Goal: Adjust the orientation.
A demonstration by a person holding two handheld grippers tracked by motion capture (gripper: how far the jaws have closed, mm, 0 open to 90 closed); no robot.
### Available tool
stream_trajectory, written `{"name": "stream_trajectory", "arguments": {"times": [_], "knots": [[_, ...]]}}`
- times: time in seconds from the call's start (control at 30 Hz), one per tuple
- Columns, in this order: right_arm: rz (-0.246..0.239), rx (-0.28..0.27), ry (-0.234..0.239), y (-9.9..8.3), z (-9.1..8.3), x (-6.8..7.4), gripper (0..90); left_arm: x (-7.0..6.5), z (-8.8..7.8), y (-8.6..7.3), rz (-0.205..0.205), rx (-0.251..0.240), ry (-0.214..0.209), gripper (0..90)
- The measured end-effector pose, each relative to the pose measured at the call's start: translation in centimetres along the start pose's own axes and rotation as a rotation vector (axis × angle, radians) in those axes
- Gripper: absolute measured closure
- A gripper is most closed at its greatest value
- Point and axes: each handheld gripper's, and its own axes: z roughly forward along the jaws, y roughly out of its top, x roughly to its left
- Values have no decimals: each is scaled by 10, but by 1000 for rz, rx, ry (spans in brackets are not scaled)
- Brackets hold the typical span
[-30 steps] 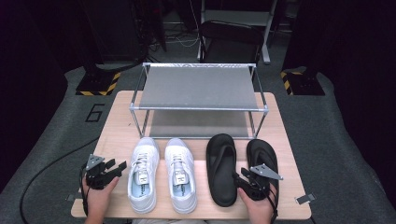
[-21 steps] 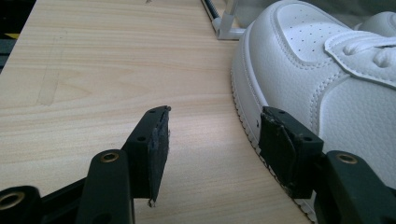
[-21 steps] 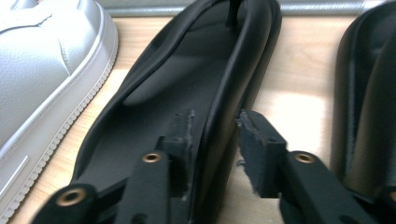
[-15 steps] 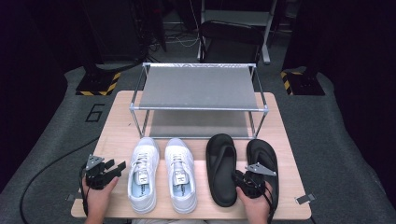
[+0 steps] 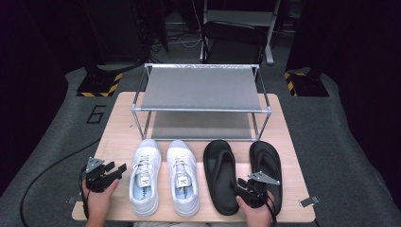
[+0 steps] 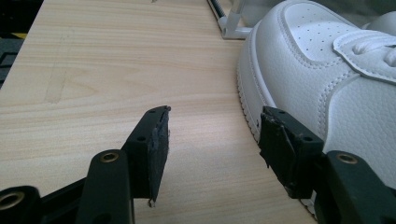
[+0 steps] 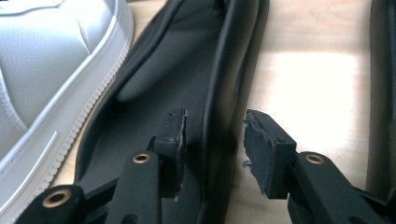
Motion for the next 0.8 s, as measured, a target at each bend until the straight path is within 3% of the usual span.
{"name": "stream_trajectory", "arguments": {"times": [0.33,0.43,0.57,0.63,0.8], "knots": [[66,29,29,-2,0,-3,555,1,-1,0,4,0,3,428],[86,35,49,-1,1,-7,550,1,0,0,0,-22,12,428],[157,59,81,-2,2,-9,539,1,-2,0,-4,-7,8,428],[150,52,84,-2,3,-12,534,1,-1,0,-6,-22,12,428],[192,62,105,-3,4,-11,525,1,-1,0,-5,-22,15,428]]}}
